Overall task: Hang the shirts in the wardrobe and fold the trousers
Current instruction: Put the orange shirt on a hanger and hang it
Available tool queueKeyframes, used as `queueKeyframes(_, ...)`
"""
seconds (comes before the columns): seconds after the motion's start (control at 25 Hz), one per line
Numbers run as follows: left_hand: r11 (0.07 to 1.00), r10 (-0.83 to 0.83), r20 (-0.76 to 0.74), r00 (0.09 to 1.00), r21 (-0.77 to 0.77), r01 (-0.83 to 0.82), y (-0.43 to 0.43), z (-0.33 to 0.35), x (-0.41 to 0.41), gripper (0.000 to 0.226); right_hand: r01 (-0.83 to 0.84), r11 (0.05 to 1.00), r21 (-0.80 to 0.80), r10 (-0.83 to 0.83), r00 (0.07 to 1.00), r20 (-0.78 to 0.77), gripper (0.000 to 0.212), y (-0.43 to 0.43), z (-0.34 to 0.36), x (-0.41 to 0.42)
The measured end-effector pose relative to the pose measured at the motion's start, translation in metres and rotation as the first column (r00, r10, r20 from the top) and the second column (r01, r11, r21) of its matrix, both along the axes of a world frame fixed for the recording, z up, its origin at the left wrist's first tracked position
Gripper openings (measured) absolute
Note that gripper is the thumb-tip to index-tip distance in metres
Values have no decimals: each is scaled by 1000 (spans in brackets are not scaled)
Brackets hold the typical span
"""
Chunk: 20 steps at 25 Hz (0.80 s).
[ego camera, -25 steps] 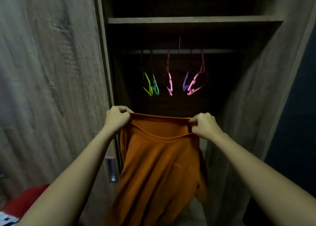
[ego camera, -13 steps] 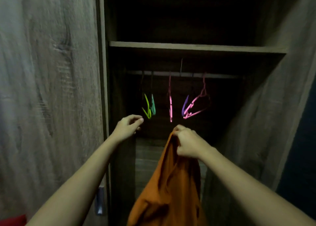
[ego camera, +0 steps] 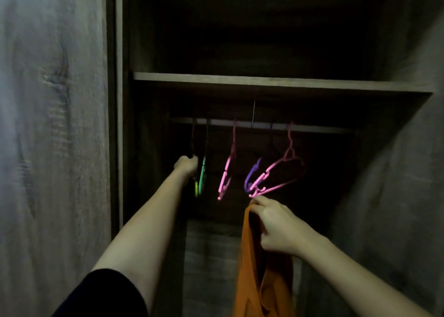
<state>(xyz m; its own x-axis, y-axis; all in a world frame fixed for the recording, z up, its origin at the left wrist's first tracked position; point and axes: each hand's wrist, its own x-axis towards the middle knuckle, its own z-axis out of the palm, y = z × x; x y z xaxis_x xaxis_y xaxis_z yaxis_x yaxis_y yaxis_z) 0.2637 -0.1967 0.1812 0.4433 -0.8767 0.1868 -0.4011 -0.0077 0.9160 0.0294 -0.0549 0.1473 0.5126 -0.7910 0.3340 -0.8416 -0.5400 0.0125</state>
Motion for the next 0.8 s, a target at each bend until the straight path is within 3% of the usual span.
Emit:
queueKeyframes(0.16,989,144,200,969,-52,-136,-5,9,-9,28,-43,999,7,43,998,42,48,-12,-10,-8)
queueKeyframes(0.44,968,240,221,945,-123,-217,47,9,-16,32,-46,999,-22,49,986,159,50,0,-27,0)
queueKeyframes(0.68,981,179,234,956,-117,-155,157,-60,16,31,43,996,-76,-28,982,186,51,22,-49,51)
queueKeyframes(0.8,996,83,243,966,-64,-69,212,-102,47,31,108,994,-11,-105,981,162,56,24,-62,68)
